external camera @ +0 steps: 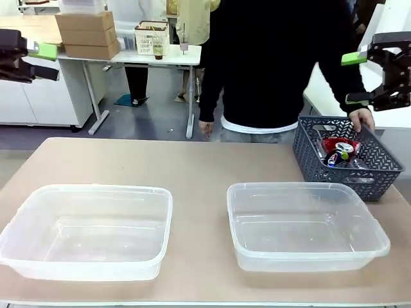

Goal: Sort the waste into each basket.
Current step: Pick up the Organizing box on the left side of the table and lift it.

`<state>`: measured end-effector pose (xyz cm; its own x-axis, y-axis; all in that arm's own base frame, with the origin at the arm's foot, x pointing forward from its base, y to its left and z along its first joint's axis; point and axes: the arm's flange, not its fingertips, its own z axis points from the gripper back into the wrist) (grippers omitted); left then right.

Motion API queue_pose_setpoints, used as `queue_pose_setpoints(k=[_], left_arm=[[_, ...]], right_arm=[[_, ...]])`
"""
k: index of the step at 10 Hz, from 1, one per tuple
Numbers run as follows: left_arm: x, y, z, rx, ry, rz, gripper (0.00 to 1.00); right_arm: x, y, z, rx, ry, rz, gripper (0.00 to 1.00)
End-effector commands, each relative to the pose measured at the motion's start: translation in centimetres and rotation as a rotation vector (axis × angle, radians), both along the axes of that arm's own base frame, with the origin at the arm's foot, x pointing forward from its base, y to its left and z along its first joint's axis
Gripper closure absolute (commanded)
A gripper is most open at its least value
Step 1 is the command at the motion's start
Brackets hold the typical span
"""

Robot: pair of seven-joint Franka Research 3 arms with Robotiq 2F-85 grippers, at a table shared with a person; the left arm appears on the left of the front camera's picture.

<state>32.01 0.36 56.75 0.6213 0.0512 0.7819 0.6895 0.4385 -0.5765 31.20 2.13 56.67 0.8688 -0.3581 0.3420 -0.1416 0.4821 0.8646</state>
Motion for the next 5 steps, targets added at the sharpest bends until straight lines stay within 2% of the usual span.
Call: queue_pose_setpoints(k=[1,3,4,5], left_arm=[[0.3,0.2,0.1,0.0,-0.028,-0.006,0.0],[-0.1,-0.1,0.1,0.006,-0.003,-0.003,0.0],[-0.6,-0.6,0.2,0.2,0.053,-0.032,0.0],[-1.6,-0.5,0.3,0.385,0.159,0.016,0.0]], right_arm=[[0.3,-0.5,0.3,0.002,-0.035,0.006,0.0],[-0.2,0.1,0.2,-0.013,-0.005,0.003,0.0],[2.5,5.1,0.3,-0.105,0.071,0.022,0.0],[5.3,12.6,-0.4,-0.215,0.181,0.045,0.0]])
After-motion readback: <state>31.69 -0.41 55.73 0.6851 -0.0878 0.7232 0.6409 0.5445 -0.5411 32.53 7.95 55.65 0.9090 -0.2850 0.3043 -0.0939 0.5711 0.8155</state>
